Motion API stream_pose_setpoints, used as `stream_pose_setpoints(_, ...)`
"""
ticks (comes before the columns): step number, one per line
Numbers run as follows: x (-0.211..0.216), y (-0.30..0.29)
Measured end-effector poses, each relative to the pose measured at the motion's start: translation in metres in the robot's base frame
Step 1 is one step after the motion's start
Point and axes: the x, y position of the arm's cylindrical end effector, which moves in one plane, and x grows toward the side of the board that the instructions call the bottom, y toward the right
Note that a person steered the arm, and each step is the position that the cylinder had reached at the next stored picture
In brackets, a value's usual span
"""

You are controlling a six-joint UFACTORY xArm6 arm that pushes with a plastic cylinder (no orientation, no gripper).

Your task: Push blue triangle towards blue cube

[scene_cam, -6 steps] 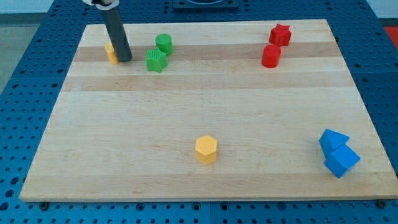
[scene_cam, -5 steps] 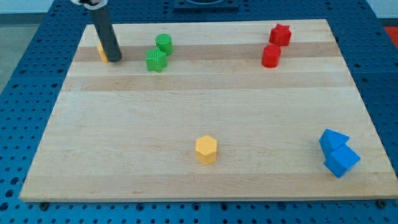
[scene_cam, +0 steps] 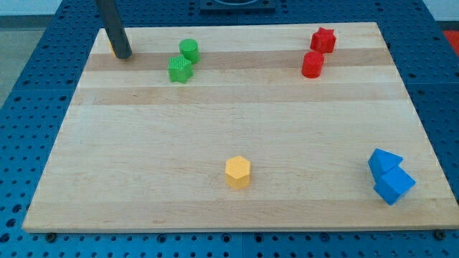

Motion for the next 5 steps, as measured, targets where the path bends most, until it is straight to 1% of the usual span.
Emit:
stream_pose_setpoints(1, -0.007, 0.0)
stream_pose_setpoints(2, 0.022, -0.006)
stream_pose_setpoints(3, 0.039, -0.03)
stream_pose_setpoints(4, 0.027, -0.048)
stream_pose_setpoints(5, 0.009, -0.049)
